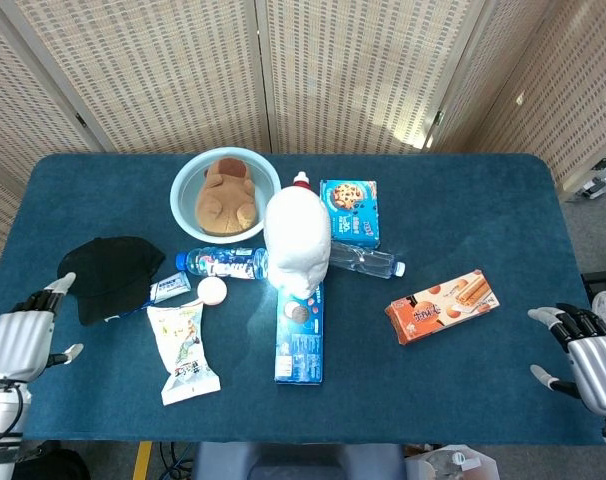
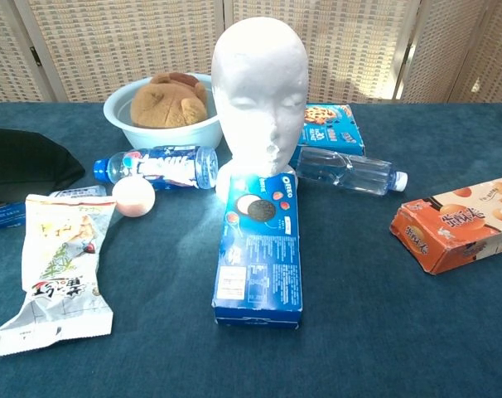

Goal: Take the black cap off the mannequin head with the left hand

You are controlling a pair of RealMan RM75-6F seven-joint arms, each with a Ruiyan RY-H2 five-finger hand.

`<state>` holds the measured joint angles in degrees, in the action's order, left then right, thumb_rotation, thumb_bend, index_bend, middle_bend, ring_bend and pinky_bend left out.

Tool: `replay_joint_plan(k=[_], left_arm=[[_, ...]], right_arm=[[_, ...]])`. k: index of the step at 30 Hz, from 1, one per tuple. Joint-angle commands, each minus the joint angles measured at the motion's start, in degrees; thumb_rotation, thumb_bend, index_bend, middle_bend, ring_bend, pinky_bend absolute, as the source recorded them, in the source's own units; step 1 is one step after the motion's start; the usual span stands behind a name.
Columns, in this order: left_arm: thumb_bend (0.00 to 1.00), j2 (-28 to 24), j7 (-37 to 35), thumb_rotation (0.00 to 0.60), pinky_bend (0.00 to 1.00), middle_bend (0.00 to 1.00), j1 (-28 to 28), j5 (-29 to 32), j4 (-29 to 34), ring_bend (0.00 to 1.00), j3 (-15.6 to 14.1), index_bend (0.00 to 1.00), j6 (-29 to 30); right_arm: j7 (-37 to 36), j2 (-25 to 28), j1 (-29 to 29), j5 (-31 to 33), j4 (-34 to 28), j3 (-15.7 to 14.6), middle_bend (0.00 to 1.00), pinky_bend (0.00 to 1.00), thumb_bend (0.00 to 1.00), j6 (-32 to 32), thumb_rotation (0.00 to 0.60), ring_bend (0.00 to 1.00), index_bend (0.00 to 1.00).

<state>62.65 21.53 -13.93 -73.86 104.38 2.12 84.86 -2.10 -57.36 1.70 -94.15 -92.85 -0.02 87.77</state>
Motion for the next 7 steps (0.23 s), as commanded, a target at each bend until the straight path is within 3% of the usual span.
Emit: replay_joint_plan(k=[1,7], left_arm=[[0.07,0.22,-2.41,0.600,0.36,0.17,2.50,-2.55,-0.10,0.23,-1.25,0.00,2.82],[0.07,1.32,-4.63,0.600,0.34,0.17,6.15,-6.50,-0.64,0.23,-2.96,0.00,6.60]], right_arm=[[0.04,-0.24,0.29,-0.64,0.23,-0.27,0.27,0.24,0.11,-0.26,0.600,0.16,0.28],[-0.15,-0.52,0.97,-1.60,0.21,-0.63,0.27,0.24,0.12,-0.94,0.600,0.16,0.28]])
